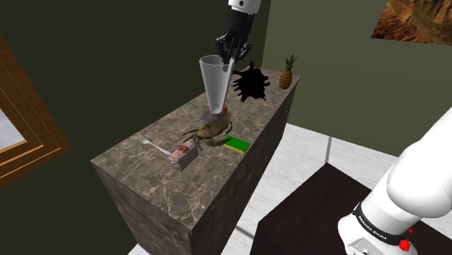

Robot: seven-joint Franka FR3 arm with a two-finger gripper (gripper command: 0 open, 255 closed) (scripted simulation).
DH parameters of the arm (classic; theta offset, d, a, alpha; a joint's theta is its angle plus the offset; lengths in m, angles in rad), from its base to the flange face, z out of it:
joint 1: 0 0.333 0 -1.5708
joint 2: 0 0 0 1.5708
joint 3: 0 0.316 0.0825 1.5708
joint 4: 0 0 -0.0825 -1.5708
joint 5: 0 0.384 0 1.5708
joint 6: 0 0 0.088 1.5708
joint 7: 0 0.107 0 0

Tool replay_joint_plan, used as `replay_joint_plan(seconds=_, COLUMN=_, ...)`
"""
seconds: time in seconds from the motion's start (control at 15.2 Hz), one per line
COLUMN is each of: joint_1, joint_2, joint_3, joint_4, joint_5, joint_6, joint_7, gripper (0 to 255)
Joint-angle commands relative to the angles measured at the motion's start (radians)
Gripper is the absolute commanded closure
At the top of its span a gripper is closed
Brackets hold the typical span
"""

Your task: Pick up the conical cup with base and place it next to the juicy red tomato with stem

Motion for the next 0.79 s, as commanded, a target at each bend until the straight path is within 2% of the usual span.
replay_joint_plan(seconds=0.0, joint_1=-0.018, joint_2=0.021, joint_3=-0.021, joint_4=0.006, joint_5=0.000, joint_6=0.010, joint_7=-0.042, gripper=255)
replay_joint_plan(seconds=0.73, joint_1=-0.120, joint_2=0.212, joint_3=-0.117, joint_4=0.136, joint_5=0.003, joint_6=0.038, joint_7=-0.250, gripper=255)
